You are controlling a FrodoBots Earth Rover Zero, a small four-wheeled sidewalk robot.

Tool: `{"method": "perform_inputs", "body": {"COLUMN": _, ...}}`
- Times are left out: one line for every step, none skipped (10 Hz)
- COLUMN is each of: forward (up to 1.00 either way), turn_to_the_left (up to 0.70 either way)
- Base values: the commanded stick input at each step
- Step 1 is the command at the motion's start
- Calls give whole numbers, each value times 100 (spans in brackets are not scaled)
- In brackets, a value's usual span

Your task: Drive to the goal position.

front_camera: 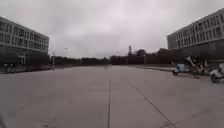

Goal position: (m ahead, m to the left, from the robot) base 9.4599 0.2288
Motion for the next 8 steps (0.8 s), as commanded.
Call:
{"method": "perform_inputs", "body": {"forward": 100, "turn_to_the_left": 0}}
{"method": "perform_inputs", "body": {"forward": 100, "turn_to_the_left": 0}}
{"method": "perform_inputs", "body": {"forward": 100, "turn_to_the_left": 0}}
{"method": "perform_inputs", "body": {"forward": 100, "turn_to_the_left": 0}}
{"method": "perform_inputs", "body": {"forward": 100, "turn_to_the_left": 0}}
{"method": "perform_inputs", "body": {"forward": 100, "turn_to_the_left": 0}}
{"method": "perform_inputs", "body": {"forward": 100, "turn_to_the_left": 0}}
{"method": "perform_inputs", "body": {"forward": 100, "turn_to_the_left": 0}}
